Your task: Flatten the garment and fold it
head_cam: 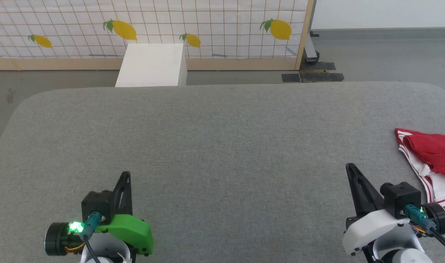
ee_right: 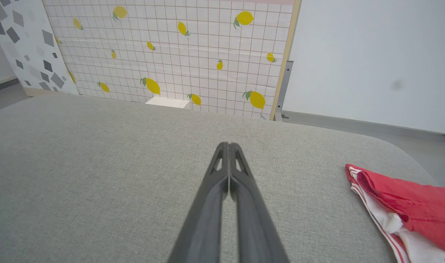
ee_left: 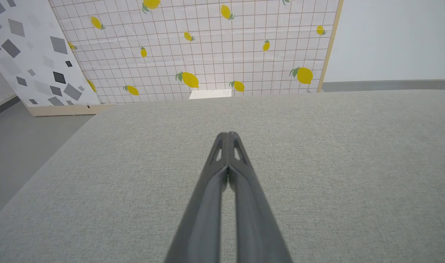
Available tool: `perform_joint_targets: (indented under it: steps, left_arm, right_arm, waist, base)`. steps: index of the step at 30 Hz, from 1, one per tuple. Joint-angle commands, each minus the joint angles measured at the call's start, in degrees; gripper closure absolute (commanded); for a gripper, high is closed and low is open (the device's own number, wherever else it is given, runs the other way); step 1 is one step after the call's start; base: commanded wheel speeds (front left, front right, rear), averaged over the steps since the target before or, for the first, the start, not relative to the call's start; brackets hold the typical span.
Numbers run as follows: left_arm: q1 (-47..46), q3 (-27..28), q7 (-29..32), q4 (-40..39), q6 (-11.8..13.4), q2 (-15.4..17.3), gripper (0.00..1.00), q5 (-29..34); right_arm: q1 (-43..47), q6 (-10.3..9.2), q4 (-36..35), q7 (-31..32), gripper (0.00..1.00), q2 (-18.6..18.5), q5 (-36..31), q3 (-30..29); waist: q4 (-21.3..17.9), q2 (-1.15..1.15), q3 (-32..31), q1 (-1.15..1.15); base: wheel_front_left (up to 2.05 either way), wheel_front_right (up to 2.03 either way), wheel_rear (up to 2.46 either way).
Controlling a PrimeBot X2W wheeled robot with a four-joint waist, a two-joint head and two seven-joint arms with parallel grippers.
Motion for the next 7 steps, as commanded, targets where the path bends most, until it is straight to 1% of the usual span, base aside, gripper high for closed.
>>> perform_joint_targets:
  steps: [1, 7]
  left_arm:
    - [-1.0, 0.2, 0.1, -0.2, -0.1, -0.4, 1.00, 0.7]
    - [-1.0, 0.2, 0.1, -0.2, -0.1, -0.4, 1.00, 0.7]
  right_arm:
    - [-1.0, -0.09, -0.3, 0.0, 1.00, 0.1, -0.4, 0.1]
    - [-1.0, -0.09, -0.3, 0.0, 1.00, 0.1, -0.4, 0.1]
  waist:
    - [0.0, 0.00, 0.0, 0.00]
    - [0.0, 0.00, 0.0, 0.00]
  base:
    - [0.00, 0.00, 0.00]
    - [0.00, 0.00, 0.00]
